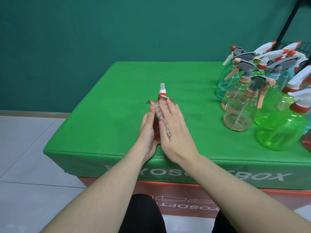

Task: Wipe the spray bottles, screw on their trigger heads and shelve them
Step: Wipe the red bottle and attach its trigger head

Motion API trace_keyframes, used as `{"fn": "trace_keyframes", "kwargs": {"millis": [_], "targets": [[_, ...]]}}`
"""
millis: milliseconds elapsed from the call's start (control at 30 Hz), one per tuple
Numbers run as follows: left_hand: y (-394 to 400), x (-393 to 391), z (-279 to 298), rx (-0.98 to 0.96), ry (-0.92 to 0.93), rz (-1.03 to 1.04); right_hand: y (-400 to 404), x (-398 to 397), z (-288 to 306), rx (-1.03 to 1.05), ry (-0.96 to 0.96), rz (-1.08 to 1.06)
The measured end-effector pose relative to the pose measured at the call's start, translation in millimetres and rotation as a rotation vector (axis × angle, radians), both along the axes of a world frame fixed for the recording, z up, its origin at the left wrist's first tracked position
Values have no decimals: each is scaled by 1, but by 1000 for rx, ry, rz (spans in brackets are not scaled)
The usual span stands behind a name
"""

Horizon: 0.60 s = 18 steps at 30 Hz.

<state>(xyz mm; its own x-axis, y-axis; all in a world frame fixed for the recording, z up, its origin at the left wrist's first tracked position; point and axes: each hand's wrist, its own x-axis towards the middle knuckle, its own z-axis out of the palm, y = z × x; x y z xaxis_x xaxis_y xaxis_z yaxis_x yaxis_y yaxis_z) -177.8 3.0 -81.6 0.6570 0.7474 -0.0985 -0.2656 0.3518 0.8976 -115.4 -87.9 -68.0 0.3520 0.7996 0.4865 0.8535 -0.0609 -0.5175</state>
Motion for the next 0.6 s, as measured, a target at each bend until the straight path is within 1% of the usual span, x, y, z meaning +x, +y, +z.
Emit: {"fn": "trace_keyframes", "kwargs": {"millis": [133, 300, 433, 600], "targets": [[7, 3, -8, -85, -32, -11, -19, -3, -17, -45, -116, 34], [5, -2, -1, -184, -54, -55, -33, -9, -26, -98, -254, 96], [6, -2, -2, -264, -84, -51, -36, -9, -28, -92, -221, 97], [5, -5, 2, -248, -52, -108, -34, -8, -21, -42, -238, 95]]}}
